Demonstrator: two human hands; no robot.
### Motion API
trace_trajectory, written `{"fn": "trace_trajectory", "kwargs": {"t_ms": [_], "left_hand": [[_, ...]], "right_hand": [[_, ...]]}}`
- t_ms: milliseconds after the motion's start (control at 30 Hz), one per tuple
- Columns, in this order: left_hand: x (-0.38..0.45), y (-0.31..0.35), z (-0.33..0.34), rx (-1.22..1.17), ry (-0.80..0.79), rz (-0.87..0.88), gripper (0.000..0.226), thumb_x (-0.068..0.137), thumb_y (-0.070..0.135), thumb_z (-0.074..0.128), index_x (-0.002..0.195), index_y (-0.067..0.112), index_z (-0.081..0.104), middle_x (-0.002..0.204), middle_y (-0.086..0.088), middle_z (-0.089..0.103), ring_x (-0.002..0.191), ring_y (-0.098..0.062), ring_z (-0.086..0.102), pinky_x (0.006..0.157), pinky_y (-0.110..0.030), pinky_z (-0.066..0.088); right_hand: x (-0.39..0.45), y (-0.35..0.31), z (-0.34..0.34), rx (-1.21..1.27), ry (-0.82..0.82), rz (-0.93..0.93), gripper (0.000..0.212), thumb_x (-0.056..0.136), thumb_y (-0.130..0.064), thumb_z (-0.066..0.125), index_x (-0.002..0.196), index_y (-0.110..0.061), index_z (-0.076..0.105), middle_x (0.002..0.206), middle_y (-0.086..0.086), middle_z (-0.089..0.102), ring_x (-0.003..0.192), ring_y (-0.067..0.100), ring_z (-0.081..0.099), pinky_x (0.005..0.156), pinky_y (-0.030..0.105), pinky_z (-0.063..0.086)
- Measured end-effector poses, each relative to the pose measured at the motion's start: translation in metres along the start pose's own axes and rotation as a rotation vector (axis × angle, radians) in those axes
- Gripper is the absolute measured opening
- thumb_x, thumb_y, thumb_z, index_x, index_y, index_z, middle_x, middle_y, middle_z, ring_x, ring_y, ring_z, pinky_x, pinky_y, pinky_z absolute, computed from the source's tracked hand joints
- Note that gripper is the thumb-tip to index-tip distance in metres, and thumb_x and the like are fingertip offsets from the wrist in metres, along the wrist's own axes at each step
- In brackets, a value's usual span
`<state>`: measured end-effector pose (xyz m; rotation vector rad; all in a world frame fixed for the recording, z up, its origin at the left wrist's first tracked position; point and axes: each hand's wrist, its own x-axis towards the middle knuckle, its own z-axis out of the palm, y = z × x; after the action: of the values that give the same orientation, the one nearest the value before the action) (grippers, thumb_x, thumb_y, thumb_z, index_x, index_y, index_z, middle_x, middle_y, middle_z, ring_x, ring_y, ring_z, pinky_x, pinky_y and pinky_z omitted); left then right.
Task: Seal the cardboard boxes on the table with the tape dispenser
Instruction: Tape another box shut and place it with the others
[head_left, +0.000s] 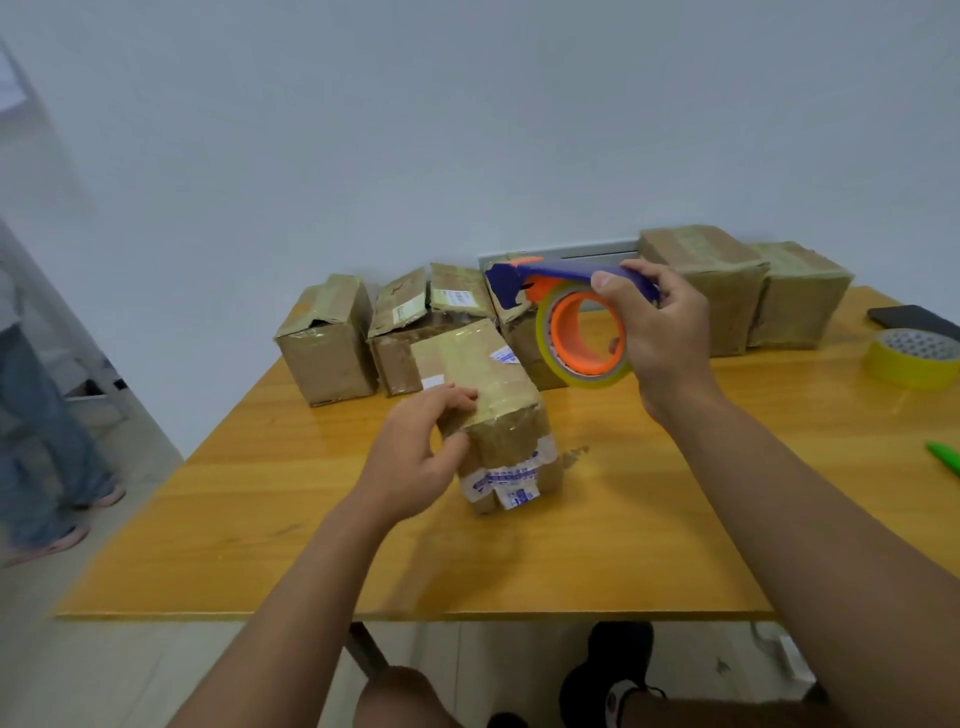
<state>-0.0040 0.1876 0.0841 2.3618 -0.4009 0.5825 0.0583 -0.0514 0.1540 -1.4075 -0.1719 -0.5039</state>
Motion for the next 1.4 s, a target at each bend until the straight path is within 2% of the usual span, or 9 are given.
{"fn": "trace_trajectory", "kwargs": {"t_ms": [167, 367, 633, 767, 867, 1000, 1200, 1300, 1400], "left_hand": [[-0.004, -0.002, 0.014, -0.205, 0.029, -0.073, 0.024, 0.097, 0.035, 0.047, 0.111, 0.021, 0.062, 0.130, 0.017, 0.059, 0.135, 0.004, 0.037, 0.106, -0.030, 0.039], [-0.009, -0.002, 0.026, -0.324, 0.005, -0.079, 0.029, 0.097, 0.028, 0.042, 0.121, 0.017, 0.053, 0.141, 0.014, 0.050, 0.145, 0.002, 0.017, 0.115, -0.026, 0.024], [-0.010, -0.001, 0.034, -0.458, 0.051, -0.126, 0.033, 0.090, 0.015, 0.040, 0.120, 0.016, 0.054, 0.138, 0.017, 0.049, 0.143, 0.003, 0.021, 0.119, -0.034, 0.024], [-0.011, -0.003, 0.037, -0.444, 0.102, -0.093, 0.032, 0.092, 0.014, 0.040, 0.120, 0.015, 0.056, 0.136, 0.014, 0.052, 0.142, -0.003, 0.028, 0.117, -0.039, 0.028], [-0.010, -0.003, 0.036, -0.426, 0.115, -0.099, 0.032, 0.093, 0.014, 0.040, 0.120, 0.016, 0.057, 0.136, 0.012, 0.053, 0.141, -0.001, 0.029, 0.117, -0.036, 0.028], [-0.007, -0.012, 0.027, -0.416, 0.132, -0.104, 0.032, 0.090, 0.011, 0.039, 0.114, 0.017, 0.060, 0.137, 0.012, 0.053, 0.142, 0.001, 0.028, 0.117, -0.029, 0.028], [-0.009, -0.028, 0.028, -0.205, 0.119, -0.001, 0.030, 0.095, 0.044, 0.048, 0.118, 0.028, 0.057, 0.147, 0.011, 0.044, 0.146, -0.006, 0.023, 0.111, -0.034, 0.035], [-0.008, -0.028, 0.031, -0.113, 0.169, 0.025, 0.038, 0.095, 0.048, 0.049, 0.118, 0.020, 0.061, 0.146, 0.007, 0.046, 0.146, -0.007, 0.026, 0.108, -0.031, 0.039], [-0.010, -0.028, 0.030, -0.115, 0.142, 0.006, 0.044, 0.092, 0.055, 0.049, 0.126, 0.028, 0.058, 0.150, 0.012, 0.041, 0.147, -0.005, 0.020, 0.108, -0.035, 0.041]], "right_hand": [[-0.009, 0.007, 0.021, 0.037, -0.036, -0.009, 0.043, 0.076, -0.042, 0.075, 0.111, -0.020, 0.064, 0.100, -0.004, 0.065, 0.099, 0.020, 0.064, 0.078, 0.036, 0.057], [-0.018, 0.015, 0.037, 0.008, -0.080, -0.053, 0.036, 0.084, -0.026, 0.076, 0.116, -0.013, 0.064, 0.097, -0.010, 0.061, 0.086, 0.003, 0.059, 0.075, 0.020, 0.052], [-0.021, 0.021, 0.037, -0.052, -0.114, -0.096, 0.040, 0.086, -0.027, 0.074, 0.121, -0.013, 0.061, 0.100, -0.011, 0.059, 0.083, -0.011, 0.057, 0.072, 0.014, 0.050], [-0.023, 0.020, 0.035, -0.035, -0.108, -0.087, 0.050, 0.080, -0.038, 0.071, 0.122, -0.011, 0.061, 0.103, -0.004, 0.062, 0.086, -0.002, 0.059, 0.069, 0.013, 0.049], [-0.025, 0.019, 0.034, -0.023, -0.114, -0.066, 0.052, 0.078, -0.042, 0.068, 0.121, -0.014, 0.060, 0.106, -0.003, 0.062, 0.094, 0.007, 0.060, 0.072, 0.018, 0.051], [-0.030, 0.018, 0.035, 0.016, -0.122, -0.053, 0.050, 0.078, -0.040, 0.068, 0.119, -0.013, 0.061, 0.101, -0.007, 0.062, 0.087, -0.001, 0.060, 0.071, 0.016, 0.050], [-0.032, 0.020, 0.033, 0.035, -0.143, -0.037, 0.049, 0.078, -0.040, 0.067, 0.120, -0.015, 0.060, 0.106, -0.002, 0.063, 0.093, 0.006, 0.062, 0.072, 0.017, 0.051], [-0.030, 0.022, 0.030, 0.027, -0.143, -0.031, 0.045, 0.080, -0.041, 0.066, 0.118, -0.019, 0.060, 0.107, -0.002, 0.064, 0.096, 0.010, 0.062, 0.075, 0.021, 0.054], [-0.030, 0.023, 0.028, 0.022, -0.156, -0.038, 0.040, 0.082, -0.040, 0.066, 0.117, -0.021, 0.061, 0.105, -0.004, 0.064, 0.096, 0.010, 0.062, 0.077, 0.023, 0.054]]}}
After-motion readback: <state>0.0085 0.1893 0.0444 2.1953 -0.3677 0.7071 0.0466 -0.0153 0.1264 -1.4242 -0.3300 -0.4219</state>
